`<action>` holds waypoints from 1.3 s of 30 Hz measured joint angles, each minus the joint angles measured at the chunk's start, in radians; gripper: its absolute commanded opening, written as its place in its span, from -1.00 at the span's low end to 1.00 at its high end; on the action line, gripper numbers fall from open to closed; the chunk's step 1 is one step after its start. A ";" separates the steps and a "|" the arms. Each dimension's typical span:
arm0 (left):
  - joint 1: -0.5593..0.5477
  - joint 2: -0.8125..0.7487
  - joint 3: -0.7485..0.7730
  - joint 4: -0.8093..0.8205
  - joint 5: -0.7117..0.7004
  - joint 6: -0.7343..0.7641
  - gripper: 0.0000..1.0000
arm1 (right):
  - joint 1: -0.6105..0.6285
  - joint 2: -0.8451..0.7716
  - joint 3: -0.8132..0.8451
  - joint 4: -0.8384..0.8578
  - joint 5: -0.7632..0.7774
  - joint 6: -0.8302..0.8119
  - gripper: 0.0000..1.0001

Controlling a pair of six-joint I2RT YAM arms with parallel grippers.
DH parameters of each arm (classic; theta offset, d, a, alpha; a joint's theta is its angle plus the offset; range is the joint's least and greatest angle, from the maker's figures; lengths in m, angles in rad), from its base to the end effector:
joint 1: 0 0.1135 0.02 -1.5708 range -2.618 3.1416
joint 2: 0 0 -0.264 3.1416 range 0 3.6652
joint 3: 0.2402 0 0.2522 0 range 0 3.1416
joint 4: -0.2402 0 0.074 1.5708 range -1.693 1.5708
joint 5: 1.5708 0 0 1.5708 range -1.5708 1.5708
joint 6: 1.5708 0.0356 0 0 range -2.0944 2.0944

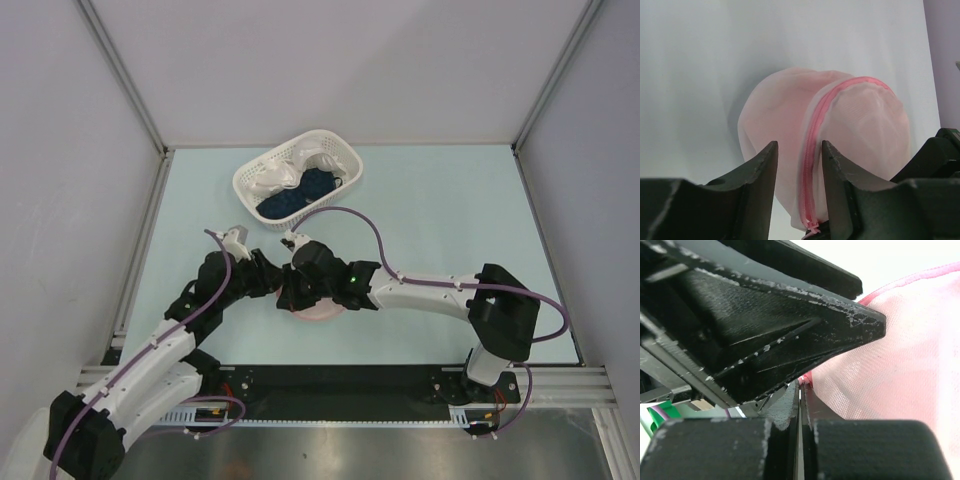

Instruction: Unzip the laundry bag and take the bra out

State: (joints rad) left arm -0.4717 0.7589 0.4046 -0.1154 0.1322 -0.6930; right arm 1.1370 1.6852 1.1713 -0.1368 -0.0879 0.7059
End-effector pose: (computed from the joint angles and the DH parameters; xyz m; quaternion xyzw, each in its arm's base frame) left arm 0.1551 -0.0844 0.2170 -0.0596 0.8490 -0.3341 0.4050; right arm 0.1569 0.3462 0.2413 -0.2105 0.8703 0.3771 0.2369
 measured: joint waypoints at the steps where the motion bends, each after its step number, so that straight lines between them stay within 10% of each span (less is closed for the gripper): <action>1: 0.000 0.005 0.000 0.002 0.003 -0.005 -0.22 | 0.000 0.000 0.000 0.000 0.000 0.000 -1.00; 12: 0.000 0.019 -0.014 0.043 0.028 -0.025 -0.99 | 0.000 0.000 0.000 0.000 0.000 0.000 -1.00; 39: 0.000 0.059 -0.003 0.042 0.019 -0.022 -1.00 | 0.044 -0.146 -0.122 -0.063 0.047 0.046 -1.00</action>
State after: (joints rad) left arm -0.4713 0.8177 0.4015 -0.0734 0.1516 -0.7147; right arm 1.1809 1.5391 1.0496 -0.1993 -0.0406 0.7517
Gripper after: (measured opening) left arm 0.022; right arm 0.010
